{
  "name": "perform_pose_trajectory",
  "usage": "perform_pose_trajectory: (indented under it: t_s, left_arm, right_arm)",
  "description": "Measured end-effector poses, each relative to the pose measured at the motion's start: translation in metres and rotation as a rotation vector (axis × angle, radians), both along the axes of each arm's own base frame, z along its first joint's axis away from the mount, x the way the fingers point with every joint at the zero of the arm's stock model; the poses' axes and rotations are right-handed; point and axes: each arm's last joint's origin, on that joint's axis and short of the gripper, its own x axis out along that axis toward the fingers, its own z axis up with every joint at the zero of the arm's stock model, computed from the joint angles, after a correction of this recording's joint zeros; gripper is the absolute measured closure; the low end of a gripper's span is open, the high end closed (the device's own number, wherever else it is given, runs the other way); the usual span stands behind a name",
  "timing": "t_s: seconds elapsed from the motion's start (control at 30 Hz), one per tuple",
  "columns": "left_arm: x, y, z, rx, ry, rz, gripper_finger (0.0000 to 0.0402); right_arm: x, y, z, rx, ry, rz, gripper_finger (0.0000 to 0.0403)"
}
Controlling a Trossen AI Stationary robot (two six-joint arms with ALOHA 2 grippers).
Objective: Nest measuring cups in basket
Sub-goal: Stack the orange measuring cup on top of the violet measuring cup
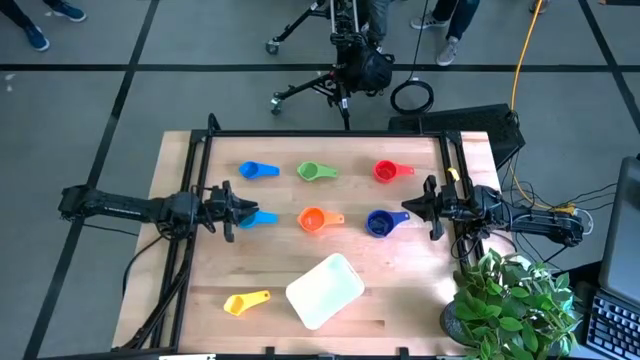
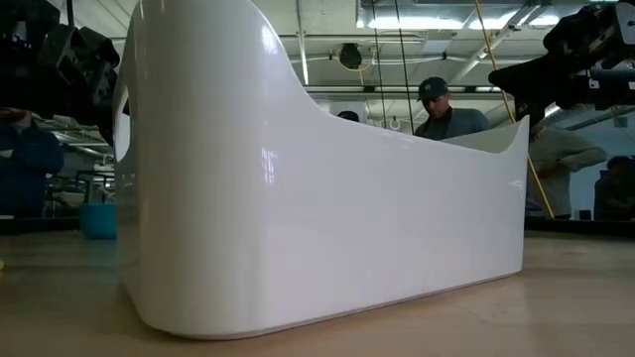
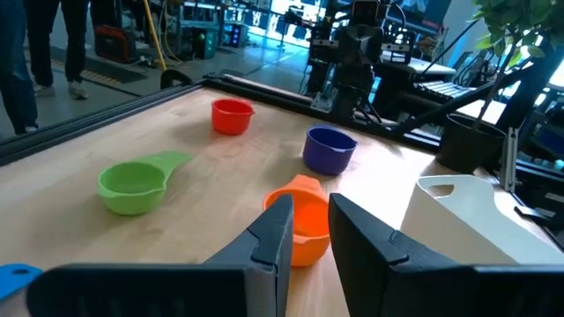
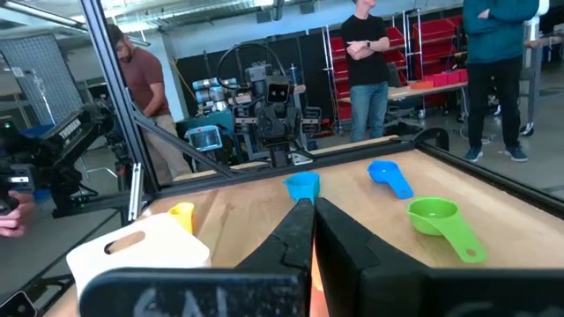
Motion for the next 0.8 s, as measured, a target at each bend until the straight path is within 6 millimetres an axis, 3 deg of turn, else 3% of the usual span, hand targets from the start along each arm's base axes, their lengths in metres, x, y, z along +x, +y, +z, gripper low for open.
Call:
perform_pose_trajectory:
  t_s: [0.67, 0.8]
  left_arm:
    - [0.001, 0.001, 0.001, -0.002, -0.01, 0.029, 0.0325]
    - [0.005, 0.001, 0.016, 0.033, -0.025, 0.037, 0.0325]
  right_arm:
    - [-0.001, -0.005, 0.0, -0.018, 0.003, -0.166, 0.0394]
    - [-0.001, -0.005, 0.001, -0.017, -0.006, -0.191, 0.0394]
